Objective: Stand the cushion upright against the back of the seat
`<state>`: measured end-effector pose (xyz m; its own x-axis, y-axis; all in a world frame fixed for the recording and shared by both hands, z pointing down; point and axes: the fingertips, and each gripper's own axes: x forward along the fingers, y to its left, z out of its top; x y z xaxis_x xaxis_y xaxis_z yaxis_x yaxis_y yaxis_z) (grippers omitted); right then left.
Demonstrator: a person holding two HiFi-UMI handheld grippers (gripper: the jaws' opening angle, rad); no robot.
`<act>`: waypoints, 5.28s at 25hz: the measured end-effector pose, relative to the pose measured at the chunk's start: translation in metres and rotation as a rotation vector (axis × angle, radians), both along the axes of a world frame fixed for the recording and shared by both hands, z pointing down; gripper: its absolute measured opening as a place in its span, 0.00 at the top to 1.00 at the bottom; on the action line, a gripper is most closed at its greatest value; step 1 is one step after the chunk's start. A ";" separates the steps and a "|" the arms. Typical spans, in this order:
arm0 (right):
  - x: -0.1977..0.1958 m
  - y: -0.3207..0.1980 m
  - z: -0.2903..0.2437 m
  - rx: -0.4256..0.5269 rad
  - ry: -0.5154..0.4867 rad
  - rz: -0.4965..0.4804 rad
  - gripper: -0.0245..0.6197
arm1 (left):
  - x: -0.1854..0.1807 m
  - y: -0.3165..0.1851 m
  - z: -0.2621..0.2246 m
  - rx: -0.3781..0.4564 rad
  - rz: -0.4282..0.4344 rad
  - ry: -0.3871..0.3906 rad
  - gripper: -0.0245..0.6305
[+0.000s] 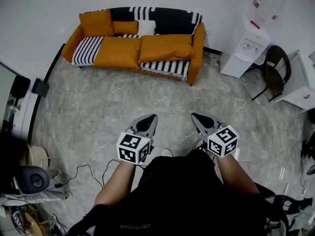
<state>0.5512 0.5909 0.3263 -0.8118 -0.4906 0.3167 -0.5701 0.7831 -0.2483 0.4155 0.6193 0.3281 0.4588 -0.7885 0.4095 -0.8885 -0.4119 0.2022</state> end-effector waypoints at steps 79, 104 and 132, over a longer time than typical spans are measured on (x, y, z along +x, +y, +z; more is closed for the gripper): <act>-0.105 -0.102 0.009 -0.050 -0.067 -0.068 0.90 | -0.091 -0.076 0.020 -0.044 -0.122 0.000 0.94; -0.074 -0.295 0.015 -0.064 -0.099 0.054 0.90 | -0.082 -0.277 0.012 -0.068 -0.033 -0.057 0.94; -0.100 -0.466 0.067 -0.247 -0.005 0.238 0.90 | -0.152 -0.475 0.056 -0.126 0.047 -0.019 0.94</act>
<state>0.4515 0.1246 0.3930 -0.6856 -0.5752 0.4462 -0.7280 0.5440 -0.4172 0.2637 0.1446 0.3844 0.4853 -0.7084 0.5125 -0.8730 -0.4255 0.2384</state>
